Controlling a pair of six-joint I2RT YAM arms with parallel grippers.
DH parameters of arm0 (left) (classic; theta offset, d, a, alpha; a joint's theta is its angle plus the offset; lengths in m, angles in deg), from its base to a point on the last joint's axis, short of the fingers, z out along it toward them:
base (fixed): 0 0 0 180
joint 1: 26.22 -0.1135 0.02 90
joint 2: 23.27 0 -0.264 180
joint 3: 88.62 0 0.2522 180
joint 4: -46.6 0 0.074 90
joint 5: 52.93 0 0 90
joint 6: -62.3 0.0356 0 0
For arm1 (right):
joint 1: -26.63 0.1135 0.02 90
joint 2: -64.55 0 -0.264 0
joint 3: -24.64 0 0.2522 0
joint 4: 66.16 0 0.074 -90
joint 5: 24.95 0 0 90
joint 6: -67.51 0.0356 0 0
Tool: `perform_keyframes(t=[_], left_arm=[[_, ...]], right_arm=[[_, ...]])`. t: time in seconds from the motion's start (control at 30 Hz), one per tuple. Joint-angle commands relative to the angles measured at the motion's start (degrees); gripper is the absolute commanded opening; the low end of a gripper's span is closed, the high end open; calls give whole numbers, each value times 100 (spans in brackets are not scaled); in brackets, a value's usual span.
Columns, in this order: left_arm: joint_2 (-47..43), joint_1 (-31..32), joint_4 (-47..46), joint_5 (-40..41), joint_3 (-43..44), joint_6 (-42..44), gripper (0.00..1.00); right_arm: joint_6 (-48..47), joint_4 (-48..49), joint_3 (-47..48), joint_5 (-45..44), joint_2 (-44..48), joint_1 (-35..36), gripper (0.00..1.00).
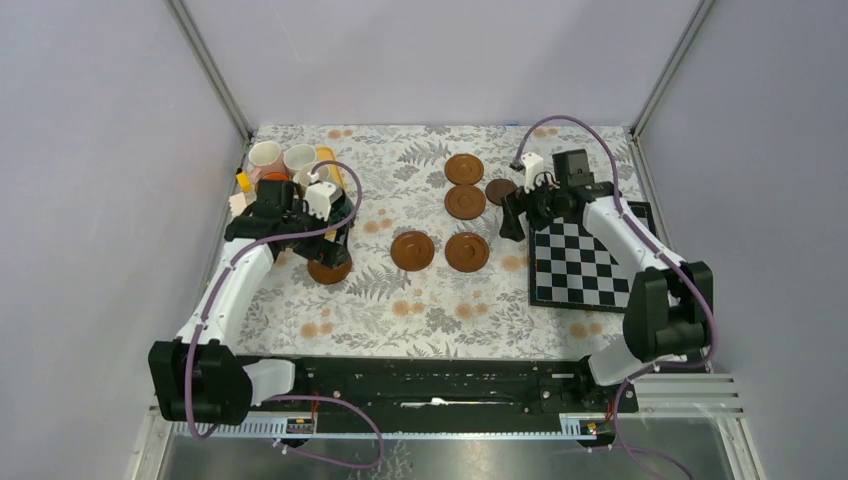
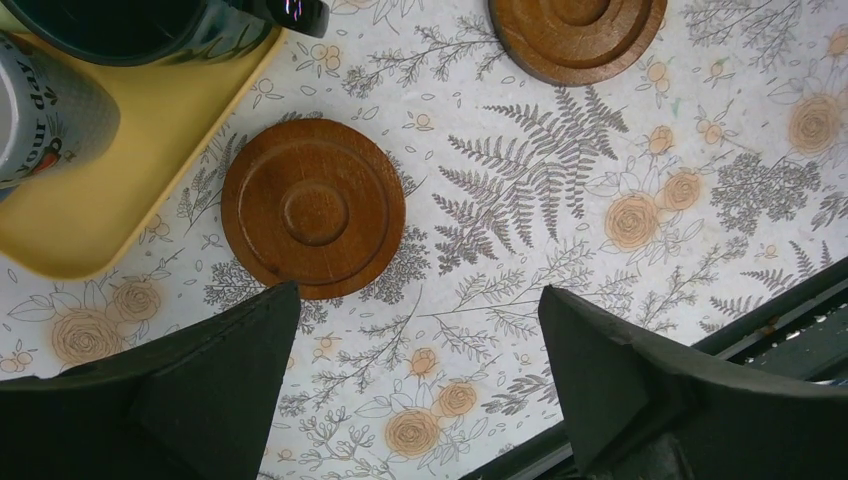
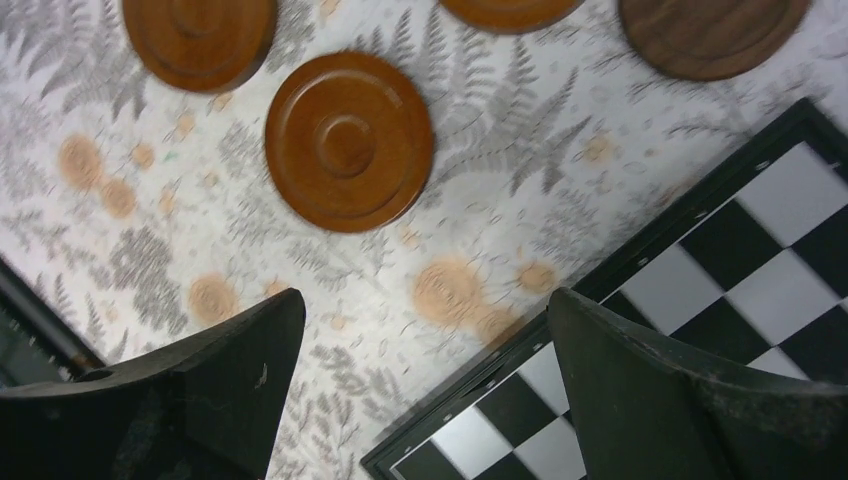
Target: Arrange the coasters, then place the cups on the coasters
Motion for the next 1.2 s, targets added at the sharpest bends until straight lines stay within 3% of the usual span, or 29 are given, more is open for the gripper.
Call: perform_keyframes(t=[0.0,0.4,0.57,0.67,0.8,0.93,1.03,1.17], left_arm=[[-323,12,-257,-140,115,-226,99],[-607,16,-461,-212,-37,-682,99],[-674,15,-461,-203,-33,-685,99],[-675,16,-461,-223,-13,-694,99],[-668,16,-461,-281,1,-719,99],[-651,12,-461,-321,-1,-736,99],[-609,16,-465,-433,-2,-728,99],[-545,16,-461,-455,50,-728,99]], right_arm=[[267,334,894,-531,-606,53,98],[1047,-186,4774,-889,-3657,262,98],[658,-1390,6171,-1101,-4480,317,95],[390,-1801,5940,-1284,-4387,310,84],[335,-1411,4537,-1682,-3671,319,74],[320,-703,3300,-1752,-3026,319,74],[342,-537,3394,-1880,-3193,319,75],[574,-565,4602,-1853,-3916,319,73]])
